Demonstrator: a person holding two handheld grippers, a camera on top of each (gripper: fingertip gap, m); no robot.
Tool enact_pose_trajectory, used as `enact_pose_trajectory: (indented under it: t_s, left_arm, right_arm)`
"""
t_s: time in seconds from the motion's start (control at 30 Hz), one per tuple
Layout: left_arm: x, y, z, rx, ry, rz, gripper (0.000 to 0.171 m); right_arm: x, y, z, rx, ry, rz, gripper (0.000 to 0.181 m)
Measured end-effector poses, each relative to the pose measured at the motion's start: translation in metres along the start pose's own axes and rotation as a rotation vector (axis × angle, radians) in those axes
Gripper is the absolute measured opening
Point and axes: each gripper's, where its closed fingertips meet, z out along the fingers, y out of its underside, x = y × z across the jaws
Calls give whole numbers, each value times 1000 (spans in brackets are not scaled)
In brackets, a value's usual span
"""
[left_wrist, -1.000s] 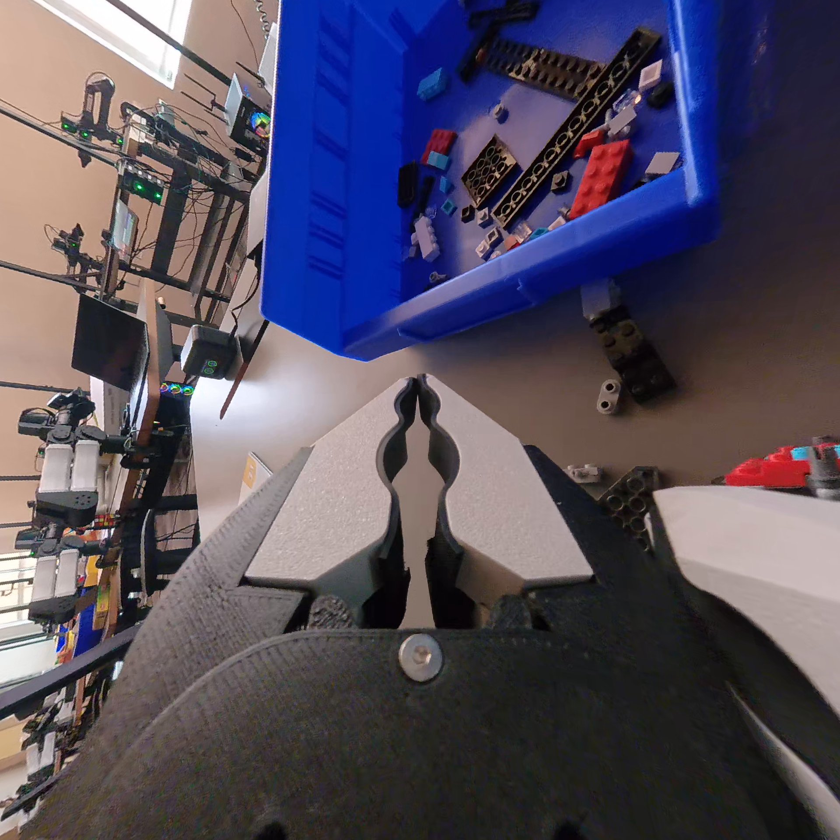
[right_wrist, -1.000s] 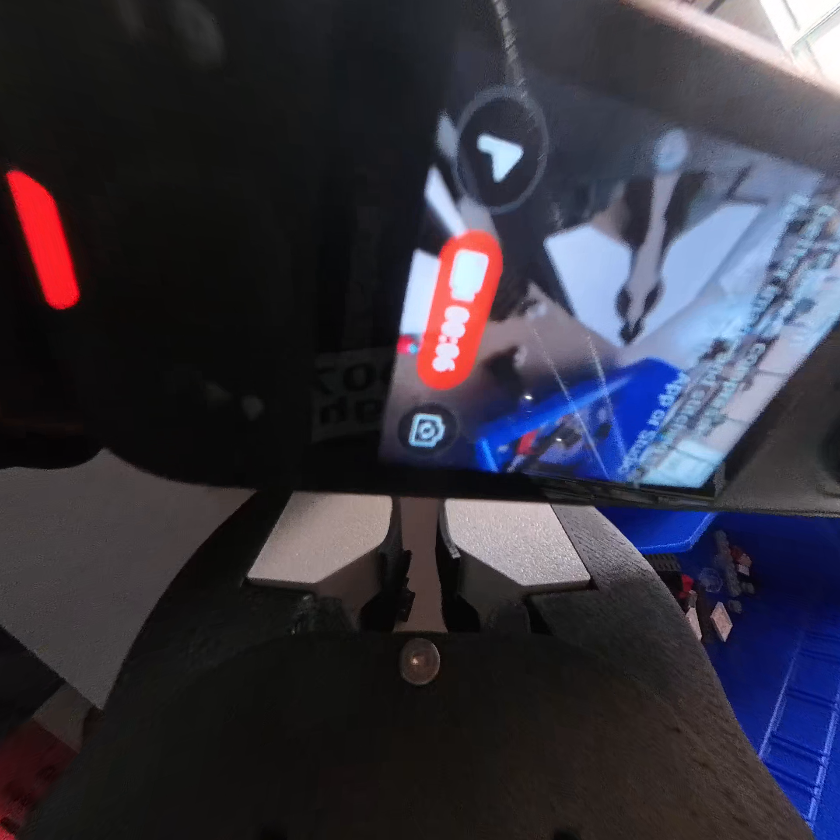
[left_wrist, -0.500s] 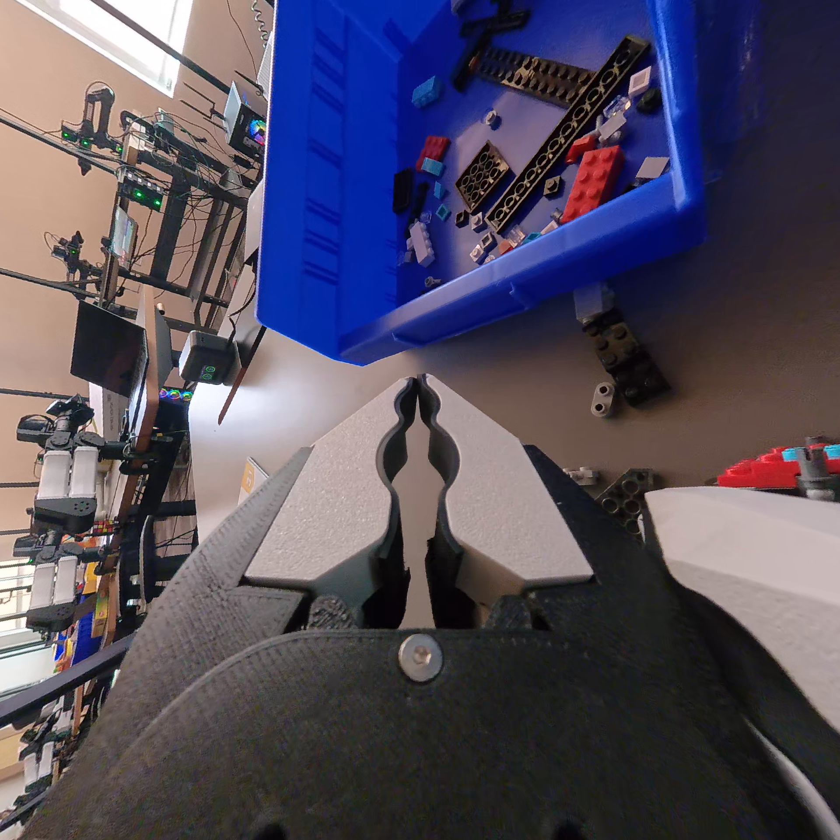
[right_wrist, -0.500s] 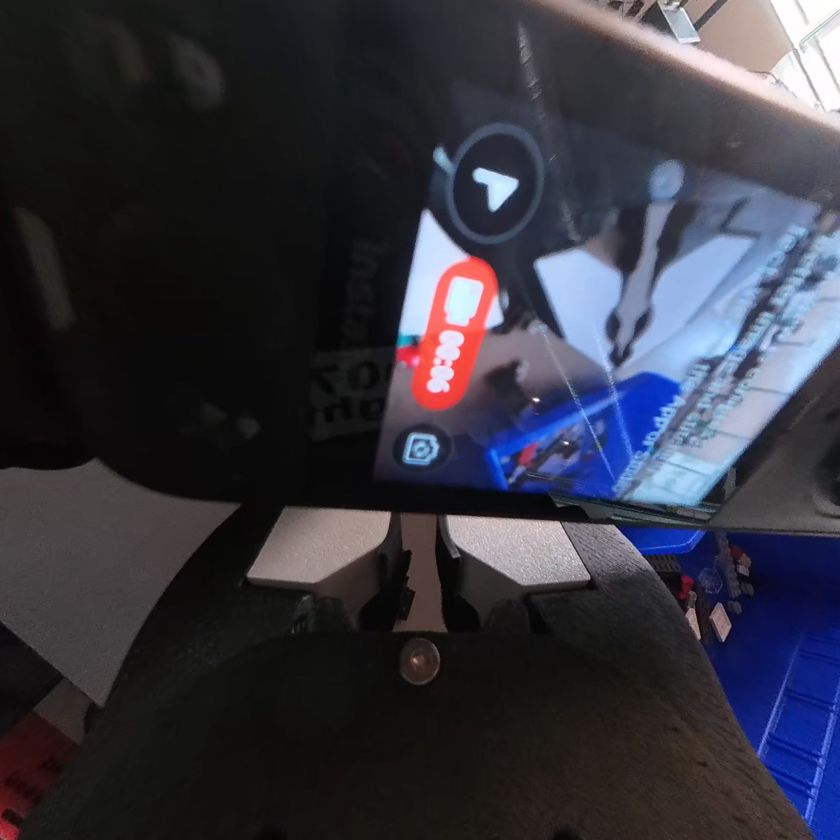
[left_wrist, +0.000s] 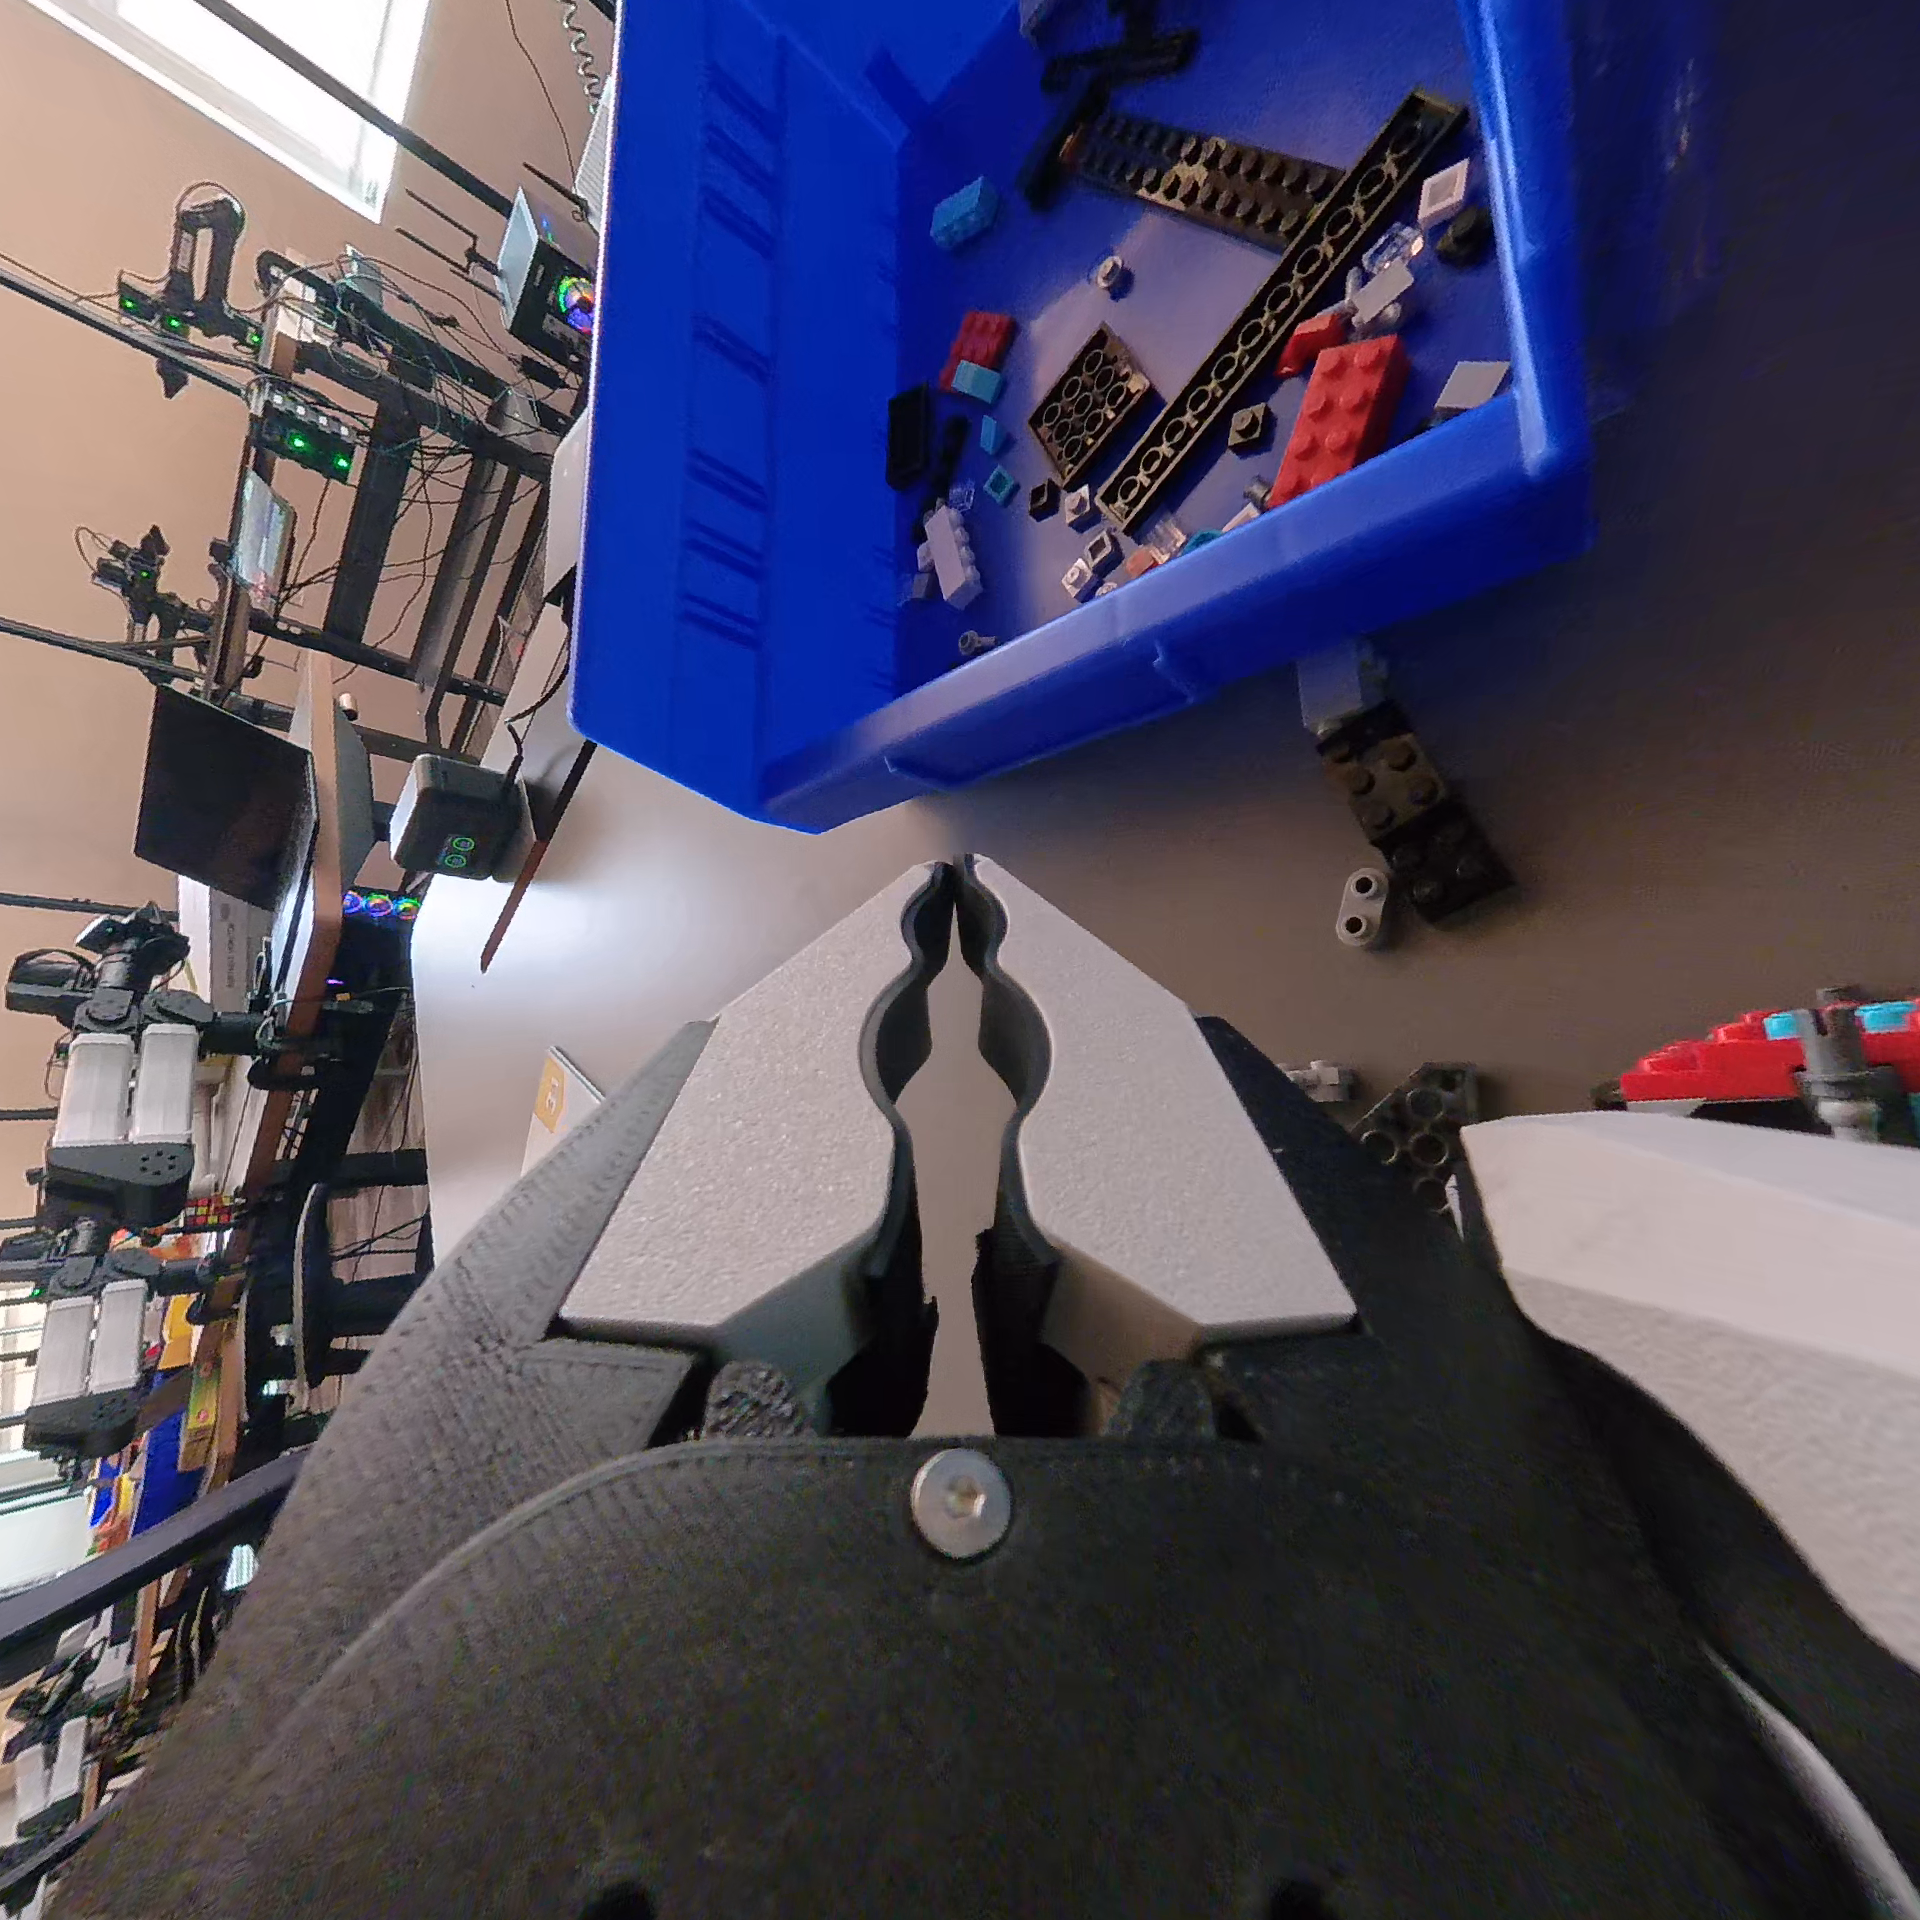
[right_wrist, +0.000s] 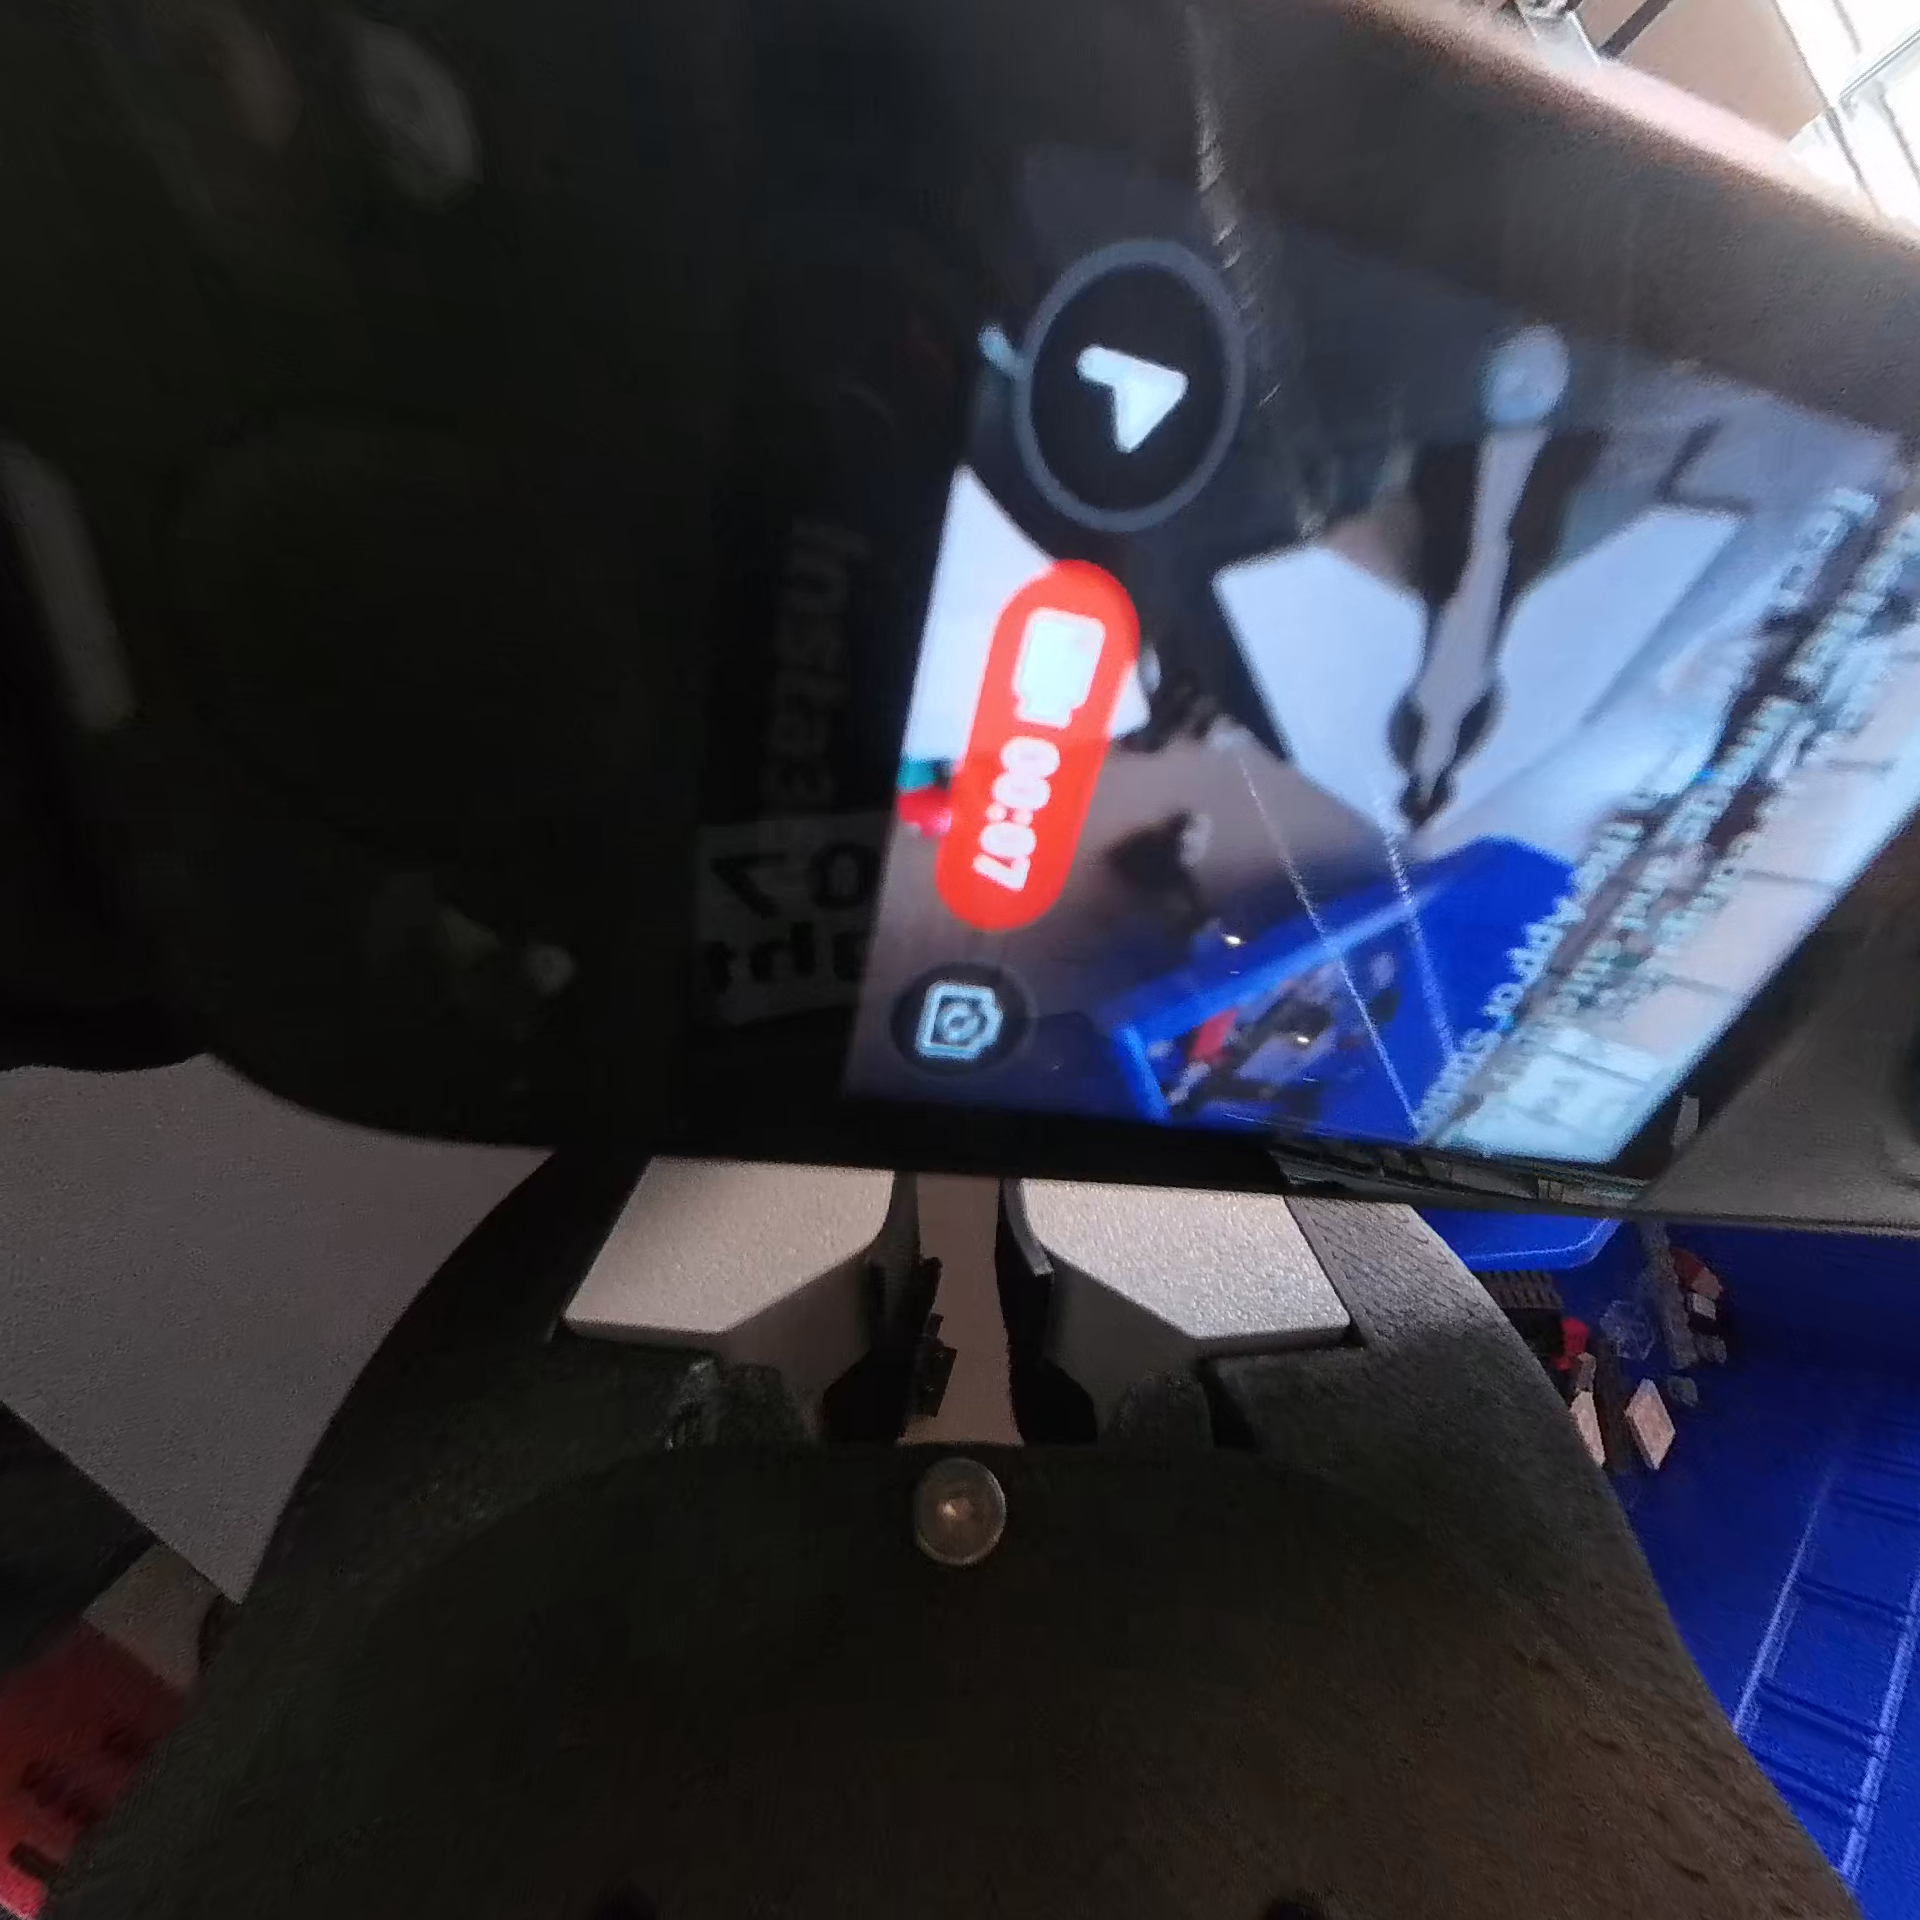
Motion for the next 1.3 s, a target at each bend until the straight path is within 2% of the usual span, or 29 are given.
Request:
enact_pose_trajectory:
  t_s: [0.03,0.13,0.23,0.33,0.4,0.47,0.53,0.6,0.73,0.83,0.97,1.03,1.13,1.3]
  left_arm:
    - [0,0,0,0,1,-1,2]
    - [1,0,0,3,15,-12,2]
    - [-1,2,3,12,57,-77,6]
    - [-4,7,7,40,168,-230,29]
    - [-12,8,7,93,238,-355,36]
    - [-22,4,2,181,318,-485,53]
    - [-33,-5,-8,306,416,-619,65]
    - [-45,-14,-20,438,511,-730,85]
    - [-67,-23,-38,652,624,-868,119]
    - [-61,-23,-49,746,711,-847,116]
    - [-13,-11,-60,725,855,-672,87]
    - [10,-2,-66,692,887,-600,63]
    - [36,7,-79,654,933,-513,56]
    - [56,19,-83,539,949,-423,57]
  right_arm:
    - [0,0,0,0,0,0,68]
    - [-1,0,0,4,-10,5,1]
    - [-1,3,0,8,-53,36,6]
    - [6,9,-1,26,-105,109,15]
    - [17,15,-4,43,-116,155,20]
    - [28,20,-8,72,-125,200,27]
    - [35,23,-13,124,-154,247,35]
    - [39,22,-20,192,-206,291,43]
    - [47,25,-30,299,-283,355,53]
    - [45,37,-31,331,-339,355,58]
    - [31,58,-26,314,-390,337,52]
    - [22,65,-23,287,-403,314,48]
    - [7,65,-21,272,-434,271,46]
    - [-9,65,-12,214,-451,209,45]
